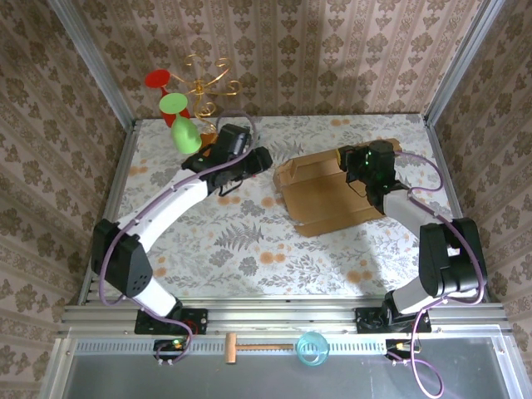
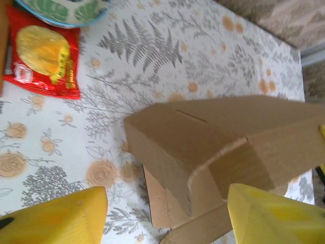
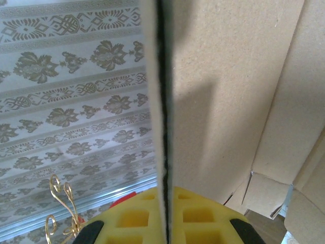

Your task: Fold the paper box

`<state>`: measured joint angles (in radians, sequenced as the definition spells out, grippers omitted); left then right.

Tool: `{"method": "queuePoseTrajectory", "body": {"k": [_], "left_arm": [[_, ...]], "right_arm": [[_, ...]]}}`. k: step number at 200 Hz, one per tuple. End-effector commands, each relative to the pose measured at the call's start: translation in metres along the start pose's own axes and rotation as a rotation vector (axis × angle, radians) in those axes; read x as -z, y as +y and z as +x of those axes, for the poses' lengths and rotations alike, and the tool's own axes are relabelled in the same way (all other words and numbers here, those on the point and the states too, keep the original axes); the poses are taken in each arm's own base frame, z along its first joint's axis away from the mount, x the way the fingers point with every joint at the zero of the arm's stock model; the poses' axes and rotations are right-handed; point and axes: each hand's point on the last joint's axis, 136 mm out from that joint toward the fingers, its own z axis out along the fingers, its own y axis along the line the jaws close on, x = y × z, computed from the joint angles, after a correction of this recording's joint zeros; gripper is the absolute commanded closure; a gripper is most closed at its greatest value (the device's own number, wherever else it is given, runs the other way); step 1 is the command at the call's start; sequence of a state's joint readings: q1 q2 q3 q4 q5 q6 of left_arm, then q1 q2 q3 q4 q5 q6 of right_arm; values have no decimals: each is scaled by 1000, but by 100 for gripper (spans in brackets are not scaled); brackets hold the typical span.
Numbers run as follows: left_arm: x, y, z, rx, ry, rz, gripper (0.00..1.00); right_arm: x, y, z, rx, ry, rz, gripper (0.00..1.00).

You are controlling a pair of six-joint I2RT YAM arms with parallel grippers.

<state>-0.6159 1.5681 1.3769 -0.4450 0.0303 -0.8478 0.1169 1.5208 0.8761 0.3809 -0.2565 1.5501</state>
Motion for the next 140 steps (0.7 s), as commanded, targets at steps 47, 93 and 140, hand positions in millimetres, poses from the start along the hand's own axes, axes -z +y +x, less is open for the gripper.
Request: {"method": "queuePoseTrajectory", "body": {"k": [47, 93, 140], "left_arm": [[-42, 38, 14, 54, 70, 4, 53], [-76, 37, 16, -131, 63, 69, 64], [-91, 53, 21, -236, 28, 64, 62]], "right_arm": [[-10, -12, 4, 59, 48, 226, 100], [-31, -23, 2, 38, 80, 312, 100], [-49, -17, -4, 54, 77, 340, 100]]}}
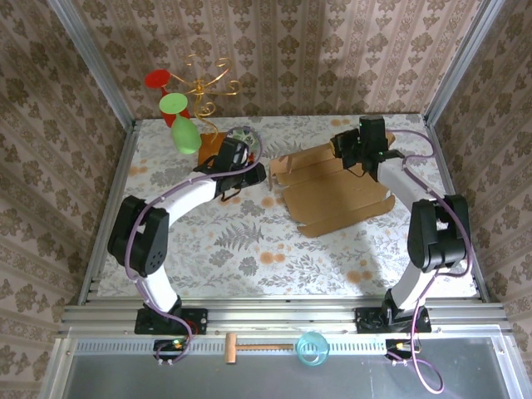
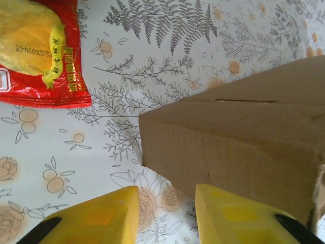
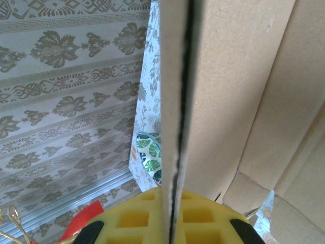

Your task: Fold the paper box

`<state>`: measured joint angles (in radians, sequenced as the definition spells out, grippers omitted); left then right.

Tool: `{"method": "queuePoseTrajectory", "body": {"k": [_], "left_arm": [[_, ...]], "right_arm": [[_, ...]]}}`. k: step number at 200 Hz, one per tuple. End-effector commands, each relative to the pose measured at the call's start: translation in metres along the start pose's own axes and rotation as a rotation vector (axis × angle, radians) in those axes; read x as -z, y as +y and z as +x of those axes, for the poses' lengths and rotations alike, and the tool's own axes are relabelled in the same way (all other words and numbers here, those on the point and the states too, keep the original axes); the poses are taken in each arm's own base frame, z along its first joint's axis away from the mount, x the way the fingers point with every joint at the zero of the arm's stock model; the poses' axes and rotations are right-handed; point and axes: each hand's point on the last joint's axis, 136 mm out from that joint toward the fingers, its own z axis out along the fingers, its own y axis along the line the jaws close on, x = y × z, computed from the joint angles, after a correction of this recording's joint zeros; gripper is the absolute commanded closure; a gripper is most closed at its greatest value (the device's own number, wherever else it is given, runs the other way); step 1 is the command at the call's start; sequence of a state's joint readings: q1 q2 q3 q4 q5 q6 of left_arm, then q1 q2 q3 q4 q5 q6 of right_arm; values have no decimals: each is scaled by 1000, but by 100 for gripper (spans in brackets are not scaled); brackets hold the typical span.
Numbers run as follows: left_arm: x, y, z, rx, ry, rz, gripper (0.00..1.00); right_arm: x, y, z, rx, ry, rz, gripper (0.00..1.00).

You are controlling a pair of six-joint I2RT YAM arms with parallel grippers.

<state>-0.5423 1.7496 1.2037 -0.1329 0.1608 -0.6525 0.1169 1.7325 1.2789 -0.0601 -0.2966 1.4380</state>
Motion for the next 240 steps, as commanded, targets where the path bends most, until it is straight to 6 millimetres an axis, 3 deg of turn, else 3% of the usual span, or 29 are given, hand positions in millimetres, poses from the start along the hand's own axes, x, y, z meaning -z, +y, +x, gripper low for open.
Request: {"method": "queuePoseTrajectory", "body": {"k": [1, 31, 67, 162, 240], "left_arm": [[-5, 3, -7, -97, -52, 23, 62], [-4, 11, -14, -109, -90, 26, 54], [-13, 15, -19, -160, -77, 70, 56], [-38, -19, -20, -513, -106, 313, 50], [-40, -32, -17, -532, -158, 411, 53]], "right_arm": [[-12, -20, 1, 10, 20, 106, 100], [-21, -23, 0, 17, 35, 138, 100], [-35, -29, -1, 11, 60, 167, 100], [-53, -16, 0, 14, 116, 159, 100], [-55, -8, 1, 17, 125, 128, 100]]}}
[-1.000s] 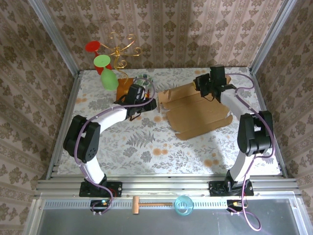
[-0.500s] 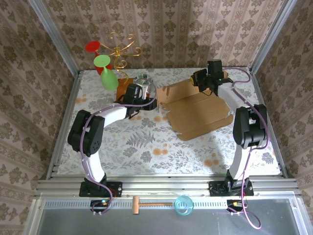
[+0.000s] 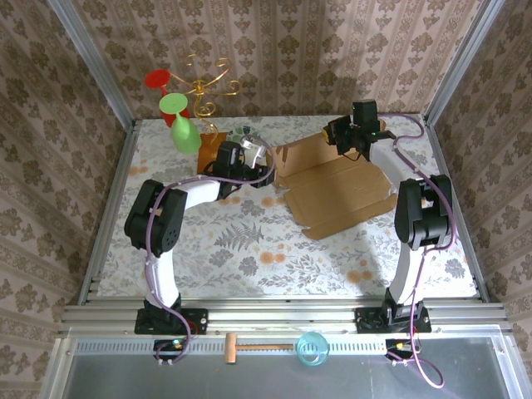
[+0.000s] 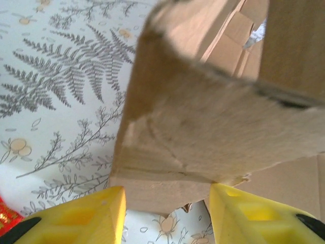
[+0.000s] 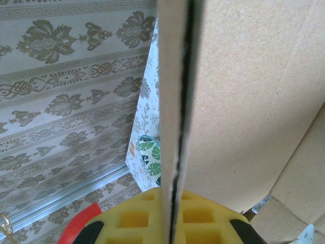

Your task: Fold the paper box

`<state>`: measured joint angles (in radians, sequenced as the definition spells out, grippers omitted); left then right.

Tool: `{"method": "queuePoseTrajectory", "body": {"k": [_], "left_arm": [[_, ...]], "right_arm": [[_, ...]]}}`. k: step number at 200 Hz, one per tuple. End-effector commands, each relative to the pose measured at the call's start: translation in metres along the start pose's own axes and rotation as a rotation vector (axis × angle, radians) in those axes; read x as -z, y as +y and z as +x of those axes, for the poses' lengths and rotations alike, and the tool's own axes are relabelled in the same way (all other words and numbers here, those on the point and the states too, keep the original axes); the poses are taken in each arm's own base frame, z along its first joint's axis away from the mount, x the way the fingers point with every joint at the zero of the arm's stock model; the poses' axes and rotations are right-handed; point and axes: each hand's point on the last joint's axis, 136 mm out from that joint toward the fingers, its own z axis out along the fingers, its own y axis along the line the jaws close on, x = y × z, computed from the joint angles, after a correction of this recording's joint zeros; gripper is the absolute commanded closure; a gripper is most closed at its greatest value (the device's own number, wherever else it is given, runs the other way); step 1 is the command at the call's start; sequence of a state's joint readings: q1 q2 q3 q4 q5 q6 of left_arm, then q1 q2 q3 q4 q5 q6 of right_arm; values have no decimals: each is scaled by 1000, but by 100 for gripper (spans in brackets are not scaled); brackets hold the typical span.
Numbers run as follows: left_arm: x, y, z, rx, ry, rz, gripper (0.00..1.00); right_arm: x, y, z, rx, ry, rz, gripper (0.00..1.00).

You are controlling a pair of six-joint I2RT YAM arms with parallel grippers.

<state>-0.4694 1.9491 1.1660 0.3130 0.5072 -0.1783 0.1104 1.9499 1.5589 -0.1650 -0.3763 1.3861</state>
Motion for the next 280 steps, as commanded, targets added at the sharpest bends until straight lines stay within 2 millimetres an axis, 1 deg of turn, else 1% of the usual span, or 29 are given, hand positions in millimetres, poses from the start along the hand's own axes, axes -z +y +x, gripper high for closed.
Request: {"method": "queuePoseTrajectory", "body": {"k": [1, 30, 68, 95, 113, 117, 138, 161, 190, 203, 211, 212, 214, 230, 242, 250, 259, 280], "left_arm": [[3, -9, -15, -46, -73, 47, 53], [6, -18, -22, -43, -98, 66, 53], [3, -28, -19, -40, -94, 95, 52], [6, -36, -20, -43, -107, 130, 52], [9, -41, -21, -49, -110, 167, 52], [10, -47, -21, -51, -107, 203, 52], [14, -58, -19, -58, -110, 301, 52], [16, -61, -19, -71, -117, 345, 52], [14, -58, -17, -85, -113, 339, 54], [17, -51, -16, -102, -118, 291, 54], [21, -52, -18, -111, -132, 277, 54], [24, -45, -21, -108, -140, 263, 53], [27, -39, -22, -104, -145, 249, 53], [44, -25, -23, -127, -153, 174, 51], [57, -13, -18, -133, -157, 130, 48], [61, -7, -12, -132, -153, 115, 47], [63, -4, -5, -143, -147, 117, 46], [62, 0, 3, -199, -149, 135, 44]], "right_arm": [[-12, -30, 7, -22, 46, 100, 100], [-14, -28, 7, -27, 47, 91, 100], [-15, -27, 7, -34, 46, 88, 100], [-14, -25, 8, -31, 49, 81, 100], [-14, -25, 8, -27, 55, 79, 100], [-14, -25, 8, -26, 57, 77, 100], [-14, -23, 9, -17, 67, 68, 100], [-13, -21, 9, -7, 76, 64, 100], [-14, -20, 8, -8, 85, 52, 100], [-13, -19, 8, -5, 89, 48, 100], [-13, -17, 8, -1, 90, 46, 100], [-13, -17, 8, -1, 90, 47, 100], [-12, -17, 8, 0, 89, 46, 100], [-11, -16, 7, 6, 88, 45, 100], [-11, -18, 8, 8, 89, 49, 100], [-11, -18, 8, 8, 92, 49, 100], [-11, -17, 8, 7, 92, 46, 100], [-12, -19, 8, 5, 92, 45, 100]]}}
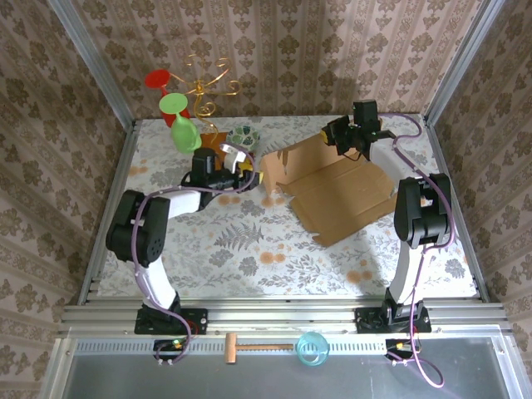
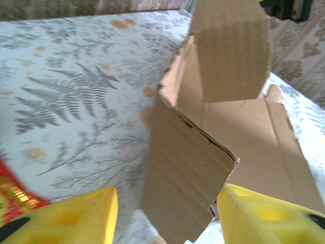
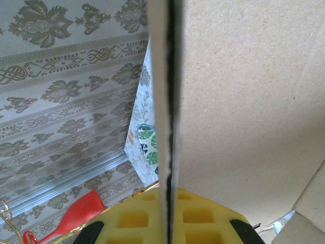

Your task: Fold the paper box

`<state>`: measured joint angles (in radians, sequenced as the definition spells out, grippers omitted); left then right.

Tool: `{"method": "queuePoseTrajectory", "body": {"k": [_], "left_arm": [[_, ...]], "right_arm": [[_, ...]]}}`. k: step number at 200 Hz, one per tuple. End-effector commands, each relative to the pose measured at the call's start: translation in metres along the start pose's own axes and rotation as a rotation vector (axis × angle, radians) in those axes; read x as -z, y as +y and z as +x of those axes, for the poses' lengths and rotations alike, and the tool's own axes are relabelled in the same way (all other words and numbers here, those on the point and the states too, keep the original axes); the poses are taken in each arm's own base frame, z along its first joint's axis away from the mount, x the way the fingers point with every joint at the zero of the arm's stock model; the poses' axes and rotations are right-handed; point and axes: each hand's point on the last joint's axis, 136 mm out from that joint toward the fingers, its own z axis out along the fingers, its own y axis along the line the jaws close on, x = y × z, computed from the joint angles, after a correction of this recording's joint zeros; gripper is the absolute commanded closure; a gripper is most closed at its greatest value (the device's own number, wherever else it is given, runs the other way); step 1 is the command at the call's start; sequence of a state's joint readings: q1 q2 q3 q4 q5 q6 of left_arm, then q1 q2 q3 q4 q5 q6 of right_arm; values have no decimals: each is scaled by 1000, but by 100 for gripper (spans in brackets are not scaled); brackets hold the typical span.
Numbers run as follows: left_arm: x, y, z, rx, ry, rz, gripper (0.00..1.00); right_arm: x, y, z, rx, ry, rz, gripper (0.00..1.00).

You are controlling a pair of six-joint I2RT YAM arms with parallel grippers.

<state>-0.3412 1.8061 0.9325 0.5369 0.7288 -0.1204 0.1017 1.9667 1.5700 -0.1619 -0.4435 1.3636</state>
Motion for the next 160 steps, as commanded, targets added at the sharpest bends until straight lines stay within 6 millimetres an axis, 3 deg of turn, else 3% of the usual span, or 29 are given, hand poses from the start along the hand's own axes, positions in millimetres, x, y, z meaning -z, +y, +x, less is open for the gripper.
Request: {"method": "queuePoseTrajectory", "body": {"k": [1, 35, 53, 78, 105, 115, 131, 160], "left_arm": [[2, -1, 4, -117, -11, 19, 44], [-8, 21, 4, -124, -13, 10, 45], [2, 29, -19, -89, -121, 8, 47], [13, -1, -38, -74, -169, 73, 47], [19, -41, -25, -50, -123, 121, 46], [22, -36, -13, -11, -91, 67, 46], [31, -11, 4, 46, -47, -30, 48], [38, 25, -5, 81, -105, -80, 52]], "right_arm": [[-9, -19, 3, -14, 34, 56, 100], [-9, -18, 3, -15, 35, 53, 100], [-9, -19, 4, -14, 37, 55, 100], [-10, -19, 2, -16, 32, 52, 100], [-9, -16, 0, -16, 23, 39, 100], [-8, -14, 0, -14, 22, 35, 100], [-5, -11, 0, -12, 18, 18, 100], [2, 0, 1, 23, 8, -46, 100]]}}
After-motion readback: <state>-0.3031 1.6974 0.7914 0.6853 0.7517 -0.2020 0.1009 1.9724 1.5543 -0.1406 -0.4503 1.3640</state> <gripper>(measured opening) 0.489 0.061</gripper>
